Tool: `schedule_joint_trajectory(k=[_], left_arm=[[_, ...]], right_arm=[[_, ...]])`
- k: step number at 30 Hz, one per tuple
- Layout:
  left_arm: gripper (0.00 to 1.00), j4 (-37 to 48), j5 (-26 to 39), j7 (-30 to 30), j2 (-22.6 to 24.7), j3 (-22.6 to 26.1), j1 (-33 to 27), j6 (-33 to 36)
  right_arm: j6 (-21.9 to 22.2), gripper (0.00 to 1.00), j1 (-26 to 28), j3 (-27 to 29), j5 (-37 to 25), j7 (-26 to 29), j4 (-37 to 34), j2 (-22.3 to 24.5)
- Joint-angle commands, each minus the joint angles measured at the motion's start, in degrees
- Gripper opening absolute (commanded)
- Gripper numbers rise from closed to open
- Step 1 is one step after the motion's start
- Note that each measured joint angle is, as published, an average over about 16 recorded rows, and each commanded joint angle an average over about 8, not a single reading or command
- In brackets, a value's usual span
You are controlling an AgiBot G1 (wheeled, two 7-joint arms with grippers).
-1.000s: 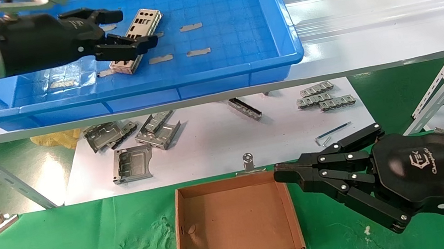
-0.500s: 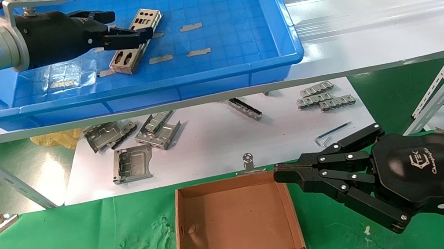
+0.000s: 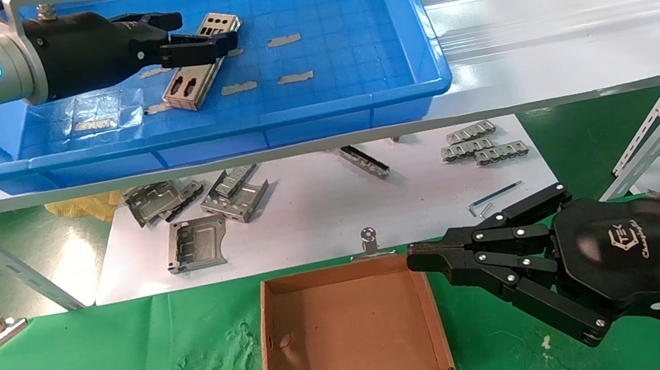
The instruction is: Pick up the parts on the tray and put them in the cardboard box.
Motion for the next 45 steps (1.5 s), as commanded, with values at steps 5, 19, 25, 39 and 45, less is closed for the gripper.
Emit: schedule_joint_trajectory(k=[5, 19, 25, 39, 45], left_arm=[[0.0, 0.49, 0.5, -0.76, 0.21, 0.35, -0.27, 0.16], [0.0, 0.04, 1.07, 0.1, 0.18, 0.74, -0.19, 0.07], [0.0, -0.06, 0.74, 0.4, -0.07, 0.52, -0.13, 0.94], [0.0, -0.32, -0.06, 1.23, -1.25, -0.03, -0.24, 5.62], [0.0, -0.43, -0.82, 1.91, -1.89, -0.57, -0.62, 5.73]], right_arm=[[0.0, 0.0, 0.0, 0.0, 0.0, 0.0, 0.0, 0.0], [0.0, 0.0, 0.0, 0.0, 0.0, 0.0, 0.0, 0.0], [0.0, 0.0, 0.0, 0.0, 0.0, 0.0, 0.0, 0.0], [0.0, 1.0, 0.0, 0.0, 0.0, 0.0, 0.0, 0.0], [0.0, 1.0, 0.0, 0.0, 0.0, 0.0, 0.0, 0.0]])
